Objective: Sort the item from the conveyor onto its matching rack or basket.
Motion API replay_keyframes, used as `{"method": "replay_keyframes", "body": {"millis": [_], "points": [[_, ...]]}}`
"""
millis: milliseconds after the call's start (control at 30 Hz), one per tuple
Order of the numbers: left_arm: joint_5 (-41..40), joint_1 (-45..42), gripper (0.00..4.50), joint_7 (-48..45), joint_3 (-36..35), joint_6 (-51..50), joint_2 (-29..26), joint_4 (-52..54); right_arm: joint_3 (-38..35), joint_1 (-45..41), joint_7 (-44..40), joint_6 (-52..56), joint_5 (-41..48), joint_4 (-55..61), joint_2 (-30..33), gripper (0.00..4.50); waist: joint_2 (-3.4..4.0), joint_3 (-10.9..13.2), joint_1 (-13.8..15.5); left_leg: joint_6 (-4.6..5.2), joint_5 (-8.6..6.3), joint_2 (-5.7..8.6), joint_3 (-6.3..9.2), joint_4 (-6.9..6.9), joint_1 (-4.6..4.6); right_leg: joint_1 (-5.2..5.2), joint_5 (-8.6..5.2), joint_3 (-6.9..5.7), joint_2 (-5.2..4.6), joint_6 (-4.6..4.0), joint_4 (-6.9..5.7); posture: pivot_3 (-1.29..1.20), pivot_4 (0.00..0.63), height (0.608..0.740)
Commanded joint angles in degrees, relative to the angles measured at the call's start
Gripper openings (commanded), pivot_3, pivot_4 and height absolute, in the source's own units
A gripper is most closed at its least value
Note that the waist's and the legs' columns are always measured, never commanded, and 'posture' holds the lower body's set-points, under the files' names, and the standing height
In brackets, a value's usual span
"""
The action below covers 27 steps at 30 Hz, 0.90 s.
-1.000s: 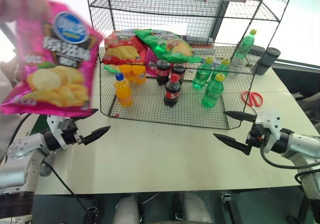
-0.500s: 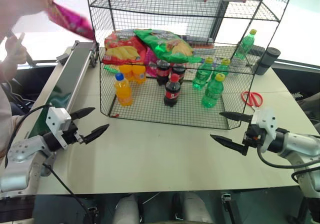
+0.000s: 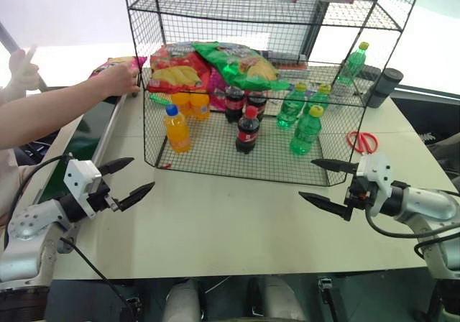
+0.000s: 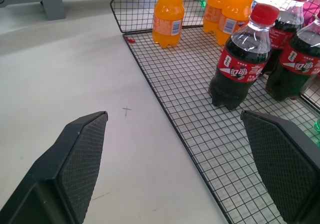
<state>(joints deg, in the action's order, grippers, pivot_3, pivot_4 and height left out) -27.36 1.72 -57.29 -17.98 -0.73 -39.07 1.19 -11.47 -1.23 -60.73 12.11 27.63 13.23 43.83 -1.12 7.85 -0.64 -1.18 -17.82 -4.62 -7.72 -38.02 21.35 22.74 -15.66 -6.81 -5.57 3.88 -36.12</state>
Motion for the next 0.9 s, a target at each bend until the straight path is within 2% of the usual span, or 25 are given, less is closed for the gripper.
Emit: {"method": "replay_keyframes", "body": {"millis": [33,333,600,767,900], "points": [[-0.1,0.3,4.50,-0.1,-2.3,1.5,-0.8,0.2,0.1,-1.4,-0.1,-1.0,0.1,0.2,-0.3,4.45,0.00,0.0,0.0,0.00,0.00,0.00,0.00,0.00,0.00,0.00,0.00,0.00,0.00,0.00,0.00,0.00,0.150,0.726],[2.1,5.7,4.50,2.8,-7.5,5.5,-1.1,2.0,6.1,-6.5,0.2,-0.9,-0.5,-1.1,-4.8,4.45,0.01,0.0,-0.2,0.00,0.00,-0.09,-0.01,0.00,0.00,0.02,0.00,0.00,-0.01,-0.01,-0.01,0.00,0.150,0.726],[13.7,11.5,4.50,10.7,-14.6,20.1,-2.1,-1.1,12.1,-14.2,-2.4,1.8,1.5,-5.2,-9.8,4.45,0.01,0.0,-0.2,0.01,-0.01,-0.12,-0.01,0.00,0.01,0.04,0.00,-0.02,-0.03,-0.03,0.00,0.00,0.150,0.726],[24.7,16.8,4.50,19.1,-19.8,29.0,-3.2,-4.7,16.5,-18.1,-2.7,2.9,1.2,-5.8,-14.2,4.45,-0.01,0.0,-0.4,0.02,-0.01,-0.14,-0.03,0.01,0.01,0.09,0.00,-0.03,-0.04,-0.03,-0.01,0.00,0.150,0.726],[30.2,19.7,4.50,25.0,-22.6,34.5,-4.1,-7.8,18.6,-19.2,-4.0,4.9,2.0,-4.8,-15.9,4.45,0.02,0.0,-0.2,0.02,-0.01,-0.17,-0.07,0.02,0.05,0.26,0.01,-0.04,-0.05,-0.03,-0.03,0.00,0.150,0.726]]}}
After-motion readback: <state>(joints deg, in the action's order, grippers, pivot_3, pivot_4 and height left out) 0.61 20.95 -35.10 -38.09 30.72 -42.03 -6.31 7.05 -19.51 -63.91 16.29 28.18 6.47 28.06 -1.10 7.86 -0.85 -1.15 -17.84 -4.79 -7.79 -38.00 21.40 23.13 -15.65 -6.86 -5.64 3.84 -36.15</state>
